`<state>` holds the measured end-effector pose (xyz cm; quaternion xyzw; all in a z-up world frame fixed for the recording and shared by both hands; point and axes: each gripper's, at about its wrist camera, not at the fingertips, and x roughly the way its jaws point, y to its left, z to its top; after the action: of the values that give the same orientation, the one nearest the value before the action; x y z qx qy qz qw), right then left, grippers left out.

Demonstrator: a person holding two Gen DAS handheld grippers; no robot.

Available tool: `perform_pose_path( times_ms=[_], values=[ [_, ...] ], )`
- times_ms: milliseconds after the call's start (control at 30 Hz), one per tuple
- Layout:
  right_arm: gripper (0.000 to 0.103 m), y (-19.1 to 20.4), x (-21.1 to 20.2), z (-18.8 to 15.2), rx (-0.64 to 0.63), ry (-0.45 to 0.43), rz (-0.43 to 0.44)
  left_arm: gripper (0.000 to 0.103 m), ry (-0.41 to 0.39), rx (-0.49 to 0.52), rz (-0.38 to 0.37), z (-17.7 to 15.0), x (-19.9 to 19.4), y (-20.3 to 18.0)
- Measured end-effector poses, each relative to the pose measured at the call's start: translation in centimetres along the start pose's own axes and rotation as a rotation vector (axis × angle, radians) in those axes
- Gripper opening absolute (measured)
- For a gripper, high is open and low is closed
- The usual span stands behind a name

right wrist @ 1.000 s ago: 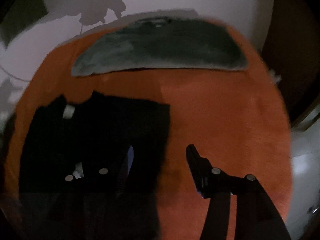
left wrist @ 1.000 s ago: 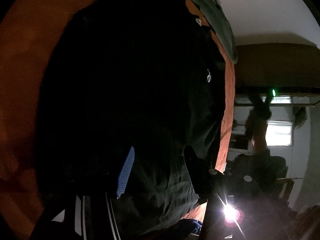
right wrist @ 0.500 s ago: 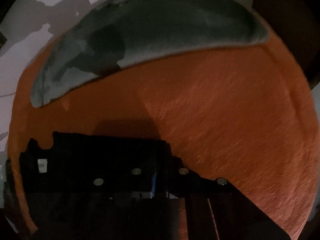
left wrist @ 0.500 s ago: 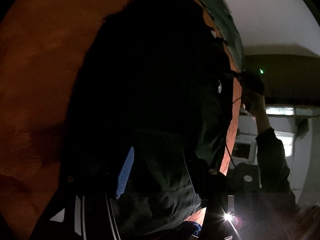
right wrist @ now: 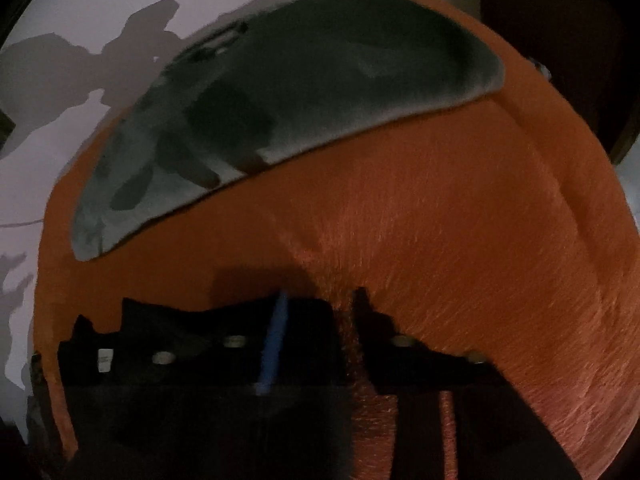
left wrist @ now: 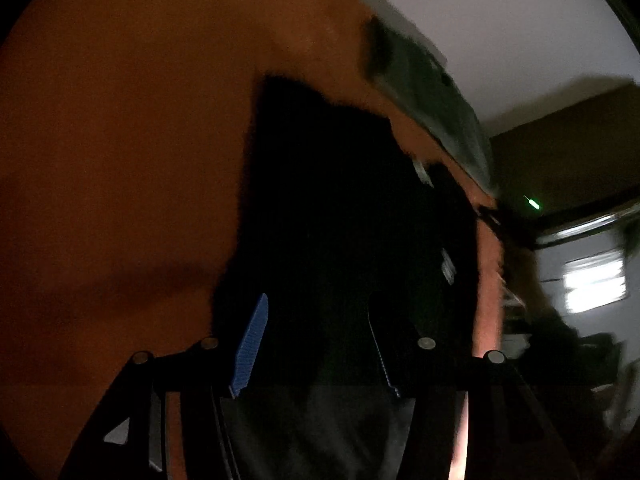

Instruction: Fold clothes

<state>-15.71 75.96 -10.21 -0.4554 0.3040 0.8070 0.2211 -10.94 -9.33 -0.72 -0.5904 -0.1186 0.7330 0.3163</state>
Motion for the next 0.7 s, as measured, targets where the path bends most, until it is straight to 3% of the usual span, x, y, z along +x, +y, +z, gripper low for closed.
perform_pose_path(
  times_ms=[67, 200, 300, 433, 467, 533, 567, 700],
  values=[
    [0.042, -0.3, -0.2, -0.4, 0.010, -0.003, 0.011, 0.054, -0.037, 0.041, 0.041, 4.1, 1.0, -0.1],
    [0.042, -0.8, 0.4, -0.8, 0.051, -0.018, 0.046, 0.054, -0.043, 0.050, 0.038, 10.7, 4.6, 0.4],
    [0.042, -1.8, 0.0, -1.5, 0.044, -0.025, 0.081, 0.054, -0.017, 0.032, 0.061, 12.7, 7.3, 1.0],
    [0.042, -2.4, -0.2, -1.8, 0.010, -0.014, 0.096, 0.052, 0.017, 0.036, 0.072, 12.7, 9.5, 1.7],
    [0.042, -2.0, 0.0, -2.0, -0.004, -0.010, 0.096, 0.049, 0.006, 0.032, 0.050, 12.5, 9.7, 1.7],
    [0.042, -1.5, 0.2, -2.3, -0.023, -0.005, 0.093, 0.032, -0.020, 0.031, 0.034, 12.4, 10.0, 1.5],
    [0.042, -1.2, 0.3, -2.4, -0.032, -0.002, 0.092, 0.013, -0.035, 0.036, 0.047, 12.4, 10.1, 1.4],
    [0.042, -0.7, 0.3, -2.6, -0.060, -0.011, 0.071, 0.007, -0.146, 0.026, 0.147, 11.7, 9.8, 0.8]
  ],
)
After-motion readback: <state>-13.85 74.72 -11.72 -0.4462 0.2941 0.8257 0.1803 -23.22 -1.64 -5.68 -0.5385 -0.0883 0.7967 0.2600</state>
